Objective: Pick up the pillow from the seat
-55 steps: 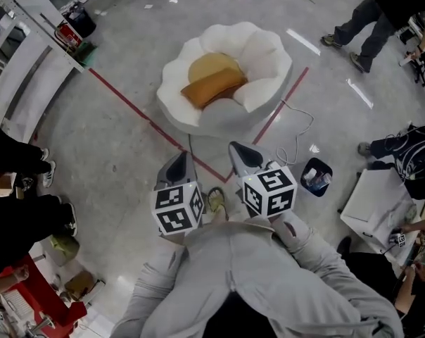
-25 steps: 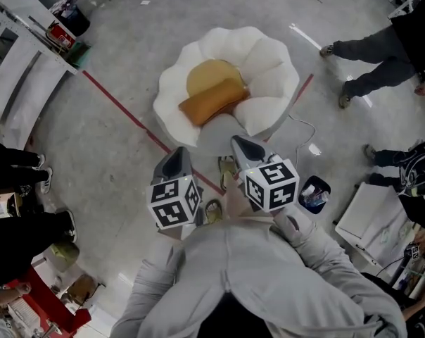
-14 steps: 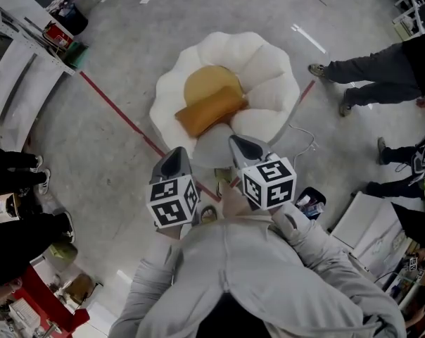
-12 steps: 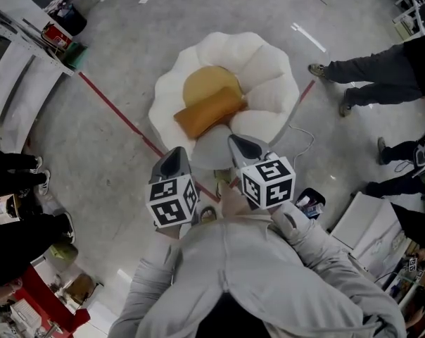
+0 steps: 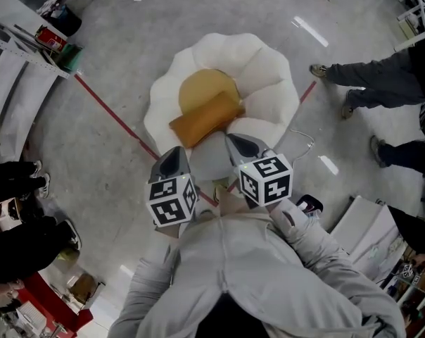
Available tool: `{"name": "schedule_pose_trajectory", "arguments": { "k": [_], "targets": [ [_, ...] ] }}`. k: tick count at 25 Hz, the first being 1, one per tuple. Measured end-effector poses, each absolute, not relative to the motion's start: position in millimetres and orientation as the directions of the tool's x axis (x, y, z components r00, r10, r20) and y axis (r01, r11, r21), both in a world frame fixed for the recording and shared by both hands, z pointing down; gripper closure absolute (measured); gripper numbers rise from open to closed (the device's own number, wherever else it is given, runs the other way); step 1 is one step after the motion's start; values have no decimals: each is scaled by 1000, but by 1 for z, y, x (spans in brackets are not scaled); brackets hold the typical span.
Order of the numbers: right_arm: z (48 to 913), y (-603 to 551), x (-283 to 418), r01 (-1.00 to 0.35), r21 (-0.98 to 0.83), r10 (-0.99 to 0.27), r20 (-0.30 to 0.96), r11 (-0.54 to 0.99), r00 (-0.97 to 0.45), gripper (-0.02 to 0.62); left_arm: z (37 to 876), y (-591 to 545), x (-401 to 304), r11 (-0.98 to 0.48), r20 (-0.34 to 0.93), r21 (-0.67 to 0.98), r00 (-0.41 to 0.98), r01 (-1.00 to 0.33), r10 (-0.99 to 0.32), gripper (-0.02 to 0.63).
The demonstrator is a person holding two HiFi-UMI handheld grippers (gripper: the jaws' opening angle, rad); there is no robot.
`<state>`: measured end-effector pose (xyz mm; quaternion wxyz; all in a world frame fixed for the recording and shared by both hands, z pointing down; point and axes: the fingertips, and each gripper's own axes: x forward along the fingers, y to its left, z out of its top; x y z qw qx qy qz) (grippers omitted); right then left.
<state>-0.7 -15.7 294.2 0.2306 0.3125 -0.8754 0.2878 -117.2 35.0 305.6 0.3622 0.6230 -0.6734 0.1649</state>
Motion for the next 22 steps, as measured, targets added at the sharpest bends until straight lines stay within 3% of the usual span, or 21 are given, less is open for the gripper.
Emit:
{"name": "schedule_pose_trajectory", "arguments": {
  "k": [22],
  "targets": [
    [372, -83, -5, -740, -406, -369, 676, 536, -638, 597, 388, -48, -134, 120, 777, 172, 59, -978, -627, 603]
  ]
}}
